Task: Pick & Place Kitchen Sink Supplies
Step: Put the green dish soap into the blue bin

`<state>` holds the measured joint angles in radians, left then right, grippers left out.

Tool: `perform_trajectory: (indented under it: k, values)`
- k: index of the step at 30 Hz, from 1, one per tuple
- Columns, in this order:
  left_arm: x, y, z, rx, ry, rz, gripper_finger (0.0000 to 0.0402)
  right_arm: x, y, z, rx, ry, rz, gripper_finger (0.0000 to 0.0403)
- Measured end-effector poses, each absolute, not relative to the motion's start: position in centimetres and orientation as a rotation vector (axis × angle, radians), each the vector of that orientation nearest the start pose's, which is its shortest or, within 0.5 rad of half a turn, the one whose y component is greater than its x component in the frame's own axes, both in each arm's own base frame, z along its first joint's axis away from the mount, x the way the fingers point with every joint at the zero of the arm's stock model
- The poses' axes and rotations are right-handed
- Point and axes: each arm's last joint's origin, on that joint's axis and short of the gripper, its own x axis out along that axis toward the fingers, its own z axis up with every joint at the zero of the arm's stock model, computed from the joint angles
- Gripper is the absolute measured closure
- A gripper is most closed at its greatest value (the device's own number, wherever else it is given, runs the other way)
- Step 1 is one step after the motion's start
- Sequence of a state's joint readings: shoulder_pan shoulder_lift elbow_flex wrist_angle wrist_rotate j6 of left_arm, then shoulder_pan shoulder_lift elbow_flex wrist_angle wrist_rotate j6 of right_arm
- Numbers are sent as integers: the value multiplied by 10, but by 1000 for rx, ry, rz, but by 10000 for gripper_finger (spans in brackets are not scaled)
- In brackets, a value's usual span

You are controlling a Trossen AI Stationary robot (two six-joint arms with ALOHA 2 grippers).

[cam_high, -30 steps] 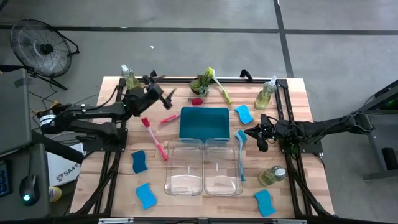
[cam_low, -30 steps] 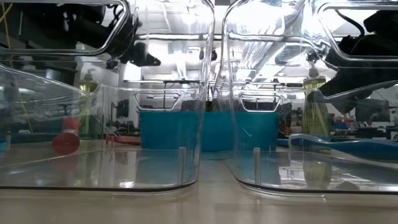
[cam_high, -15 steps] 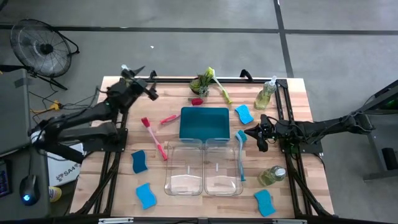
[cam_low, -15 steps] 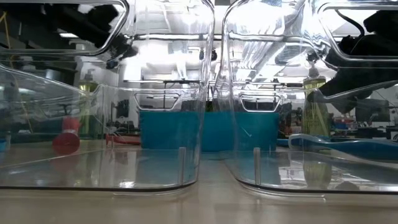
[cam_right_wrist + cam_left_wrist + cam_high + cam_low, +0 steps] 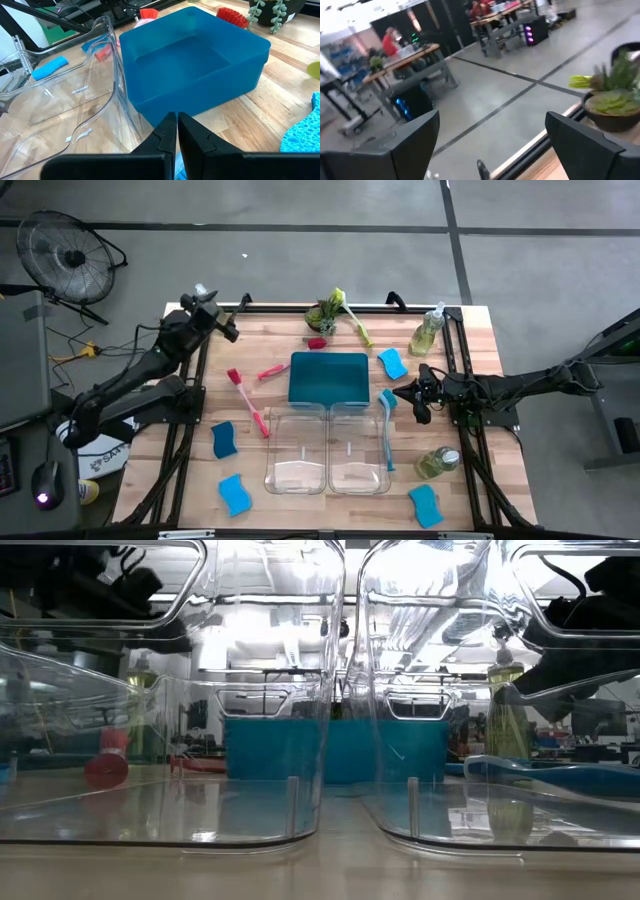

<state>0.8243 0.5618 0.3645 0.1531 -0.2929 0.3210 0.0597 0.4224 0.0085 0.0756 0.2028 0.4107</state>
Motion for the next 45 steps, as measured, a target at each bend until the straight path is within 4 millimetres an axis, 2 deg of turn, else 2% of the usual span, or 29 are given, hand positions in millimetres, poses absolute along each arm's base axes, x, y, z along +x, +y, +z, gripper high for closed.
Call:
perform_trajectory:
  k: [3, 8, 13, 19, 26, 45]
  values:
    - [85, 107, 240, 241, 196, 1178, 44, 118, 1, 136, 362, 302, -208, 391]
    - [69, 97, 236, 244, 152, 1362, 44, 118, 1, 136, 362, 302, -208, 391]
    - [64, 91, 220, 207, 108, 1373, 44, 118, 1, 136, 362, 301, -208, 391]
    - [60, 92, 194, 111, 101, 1492, 44, 118, 1, 136, 362, 302, -208, 391]
    - [63, 94, 176, 78, 154, 1477, 44, 118, 1, 136, 362, 302, -209, 391]
    - [86, 121, 166, 116, 193, 1519, 44, 118, 1, 136, 362, 302, -208, 391]
